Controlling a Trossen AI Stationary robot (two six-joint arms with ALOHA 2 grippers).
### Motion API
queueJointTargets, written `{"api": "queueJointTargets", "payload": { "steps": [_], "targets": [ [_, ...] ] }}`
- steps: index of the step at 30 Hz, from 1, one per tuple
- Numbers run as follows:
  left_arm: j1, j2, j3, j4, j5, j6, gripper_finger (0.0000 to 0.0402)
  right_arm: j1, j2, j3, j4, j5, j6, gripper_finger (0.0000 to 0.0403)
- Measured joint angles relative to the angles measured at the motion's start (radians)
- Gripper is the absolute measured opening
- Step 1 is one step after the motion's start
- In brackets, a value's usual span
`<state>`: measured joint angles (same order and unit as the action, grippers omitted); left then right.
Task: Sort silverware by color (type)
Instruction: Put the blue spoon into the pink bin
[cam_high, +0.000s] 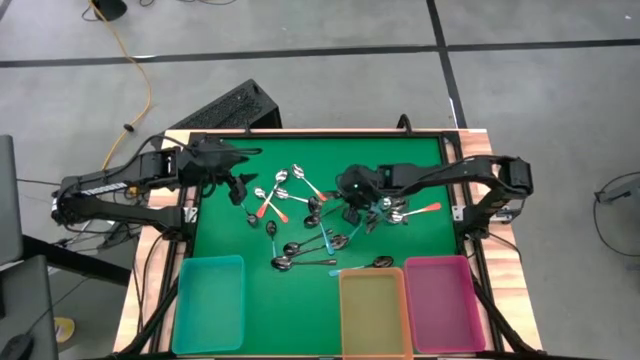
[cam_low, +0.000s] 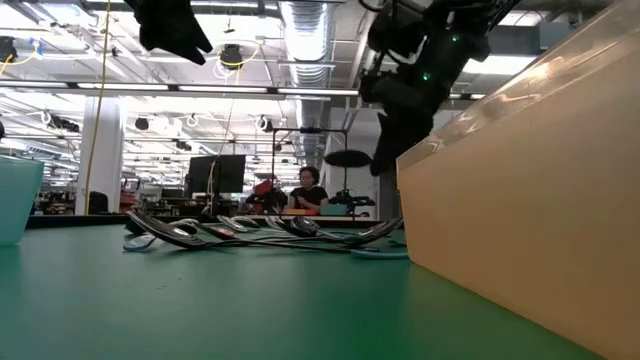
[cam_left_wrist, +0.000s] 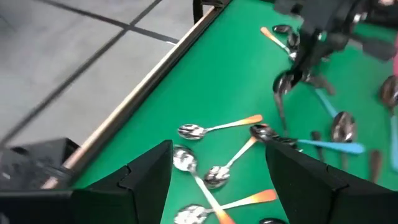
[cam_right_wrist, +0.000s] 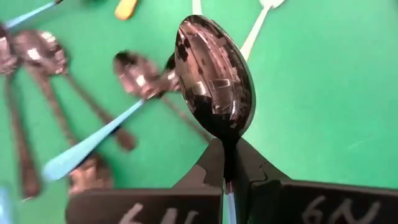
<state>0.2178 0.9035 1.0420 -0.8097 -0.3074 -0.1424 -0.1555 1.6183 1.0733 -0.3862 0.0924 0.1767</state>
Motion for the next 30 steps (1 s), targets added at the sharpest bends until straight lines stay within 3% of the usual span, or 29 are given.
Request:
{"api": "queueJointTargets", "payload": {
  "steps": [5,8,11,17,20,23,30],
  "targets": [
    [0.029,0.0,0.0,0.024,-0.018,0.102,0.0242,0.014,0.0,-0.001,0.062,0.026,-0.125,0.0013],
    [0.033,0.0,0.0,0.062,-0.01,0.117,0.0242,0.03,-0.027,-0.002,0.042,-0.026,-0.104,0.0012],
    [0.034,0.0,0.0,0.083,0.024,0.118,0.0242,0.045,-0.11,-0.002,0.015,-0.115,-0.075,0.0012],
    [0.034,0.0,0.0,0.092,0.042,0.094,0.0242,0.101,-0.312,0.0,-0.113,-0.116,-0.009,0.0012],
    [0.034,0.0,0.0,0.109,0.038,0.056,0.0242,0.162,-0.4,0.001,-0.227,-0.064,0.201,0.0012],
    [0.034,0.0,0.0,0.123,0.041,-0.006,0.0242,0.247,-0.46,0.001,-0.365,0.07,0.566,0.0012],
    [0.034,0.0,0.0,0.102,0.074,-0.075,0.0242,0.574,-0.499,0.0,-0.635,0.243,1.263,0.0013]
  ]
}}
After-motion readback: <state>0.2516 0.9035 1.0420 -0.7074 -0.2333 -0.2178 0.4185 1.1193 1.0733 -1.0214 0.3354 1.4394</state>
